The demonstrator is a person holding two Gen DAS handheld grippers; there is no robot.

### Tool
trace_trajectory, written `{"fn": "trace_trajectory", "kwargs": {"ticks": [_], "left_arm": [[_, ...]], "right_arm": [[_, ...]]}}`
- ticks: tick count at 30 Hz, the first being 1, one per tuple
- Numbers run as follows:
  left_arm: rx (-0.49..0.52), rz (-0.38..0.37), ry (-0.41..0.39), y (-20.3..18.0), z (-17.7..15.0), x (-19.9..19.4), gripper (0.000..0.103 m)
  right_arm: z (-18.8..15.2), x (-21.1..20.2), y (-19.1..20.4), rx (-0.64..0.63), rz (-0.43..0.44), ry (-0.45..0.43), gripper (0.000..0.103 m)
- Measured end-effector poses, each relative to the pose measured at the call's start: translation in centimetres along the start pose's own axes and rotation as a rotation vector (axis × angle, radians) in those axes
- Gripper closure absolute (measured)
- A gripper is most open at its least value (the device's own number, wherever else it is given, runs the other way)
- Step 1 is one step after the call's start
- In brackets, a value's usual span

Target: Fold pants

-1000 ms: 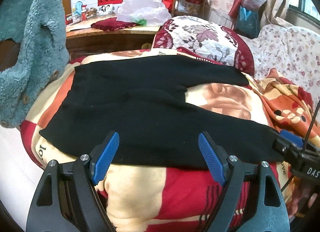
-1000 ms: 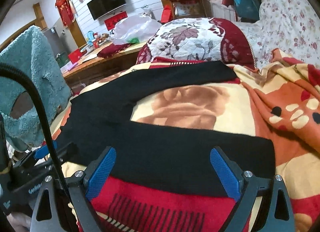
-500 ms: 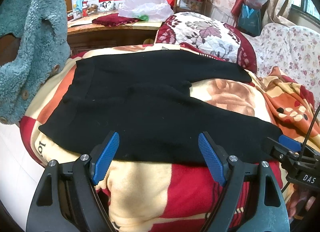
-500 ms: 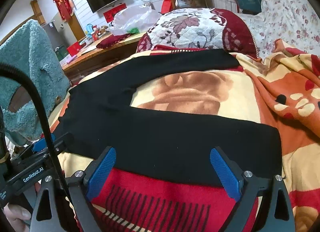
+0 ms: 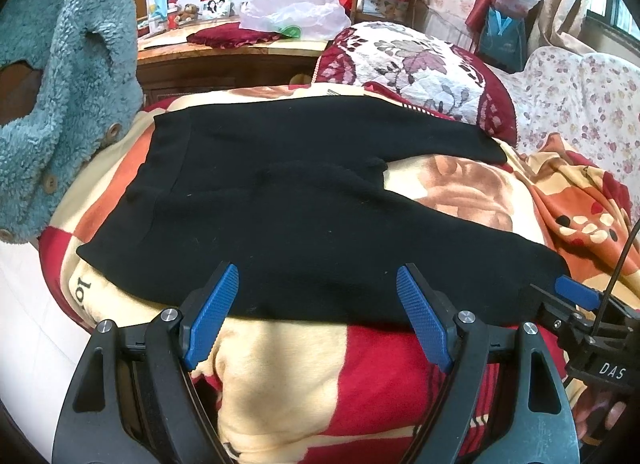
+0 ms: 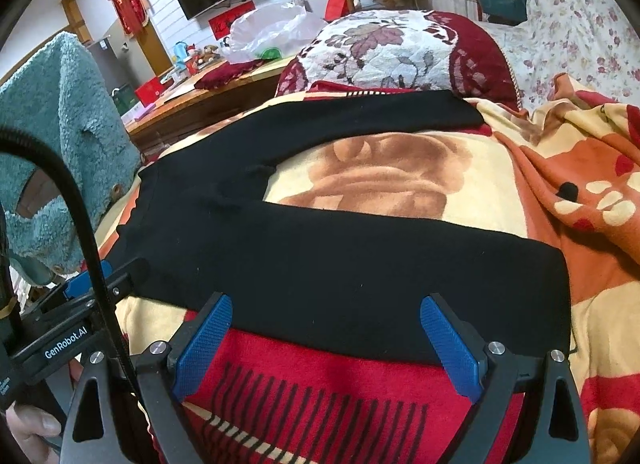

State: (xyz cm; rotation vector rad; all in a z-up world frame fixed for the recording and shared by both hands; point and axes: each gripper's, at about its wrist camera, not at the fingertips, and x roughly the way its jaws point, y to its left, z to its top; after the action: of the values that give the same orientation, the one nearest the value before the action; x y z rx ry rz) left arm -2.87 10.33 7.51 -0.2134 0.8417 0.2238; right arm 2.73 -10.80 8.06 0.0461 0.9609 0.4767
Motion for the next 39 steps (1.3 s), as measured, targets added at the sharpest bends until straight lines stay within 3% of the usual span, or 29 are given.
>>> {"fn": "trace_trajectory", "kwargs": {"ticks": [29, 35, 39], "left_arm": [[-0.103, 0.023, 0.051, 3.3, -0.4, 0.9, 0.021], [-0.165, 0.019, 0.073, 5.6, -0.4, 0.5, 0.021], [-0.219, 0.063, 0.068, 8.2, -0.5, -0.1, 0.021]], "right_arm": [[-0.6, 1.7, 0.9, -0.023, 0.007, 0.048, 0.008], [-0.7, 2.1, 1.1, -0.031, 0.008, 0.058, 0.008], [-0.7, 2.4, 1.0, -0.029, 0.008, 0.062, 0.008]]}}
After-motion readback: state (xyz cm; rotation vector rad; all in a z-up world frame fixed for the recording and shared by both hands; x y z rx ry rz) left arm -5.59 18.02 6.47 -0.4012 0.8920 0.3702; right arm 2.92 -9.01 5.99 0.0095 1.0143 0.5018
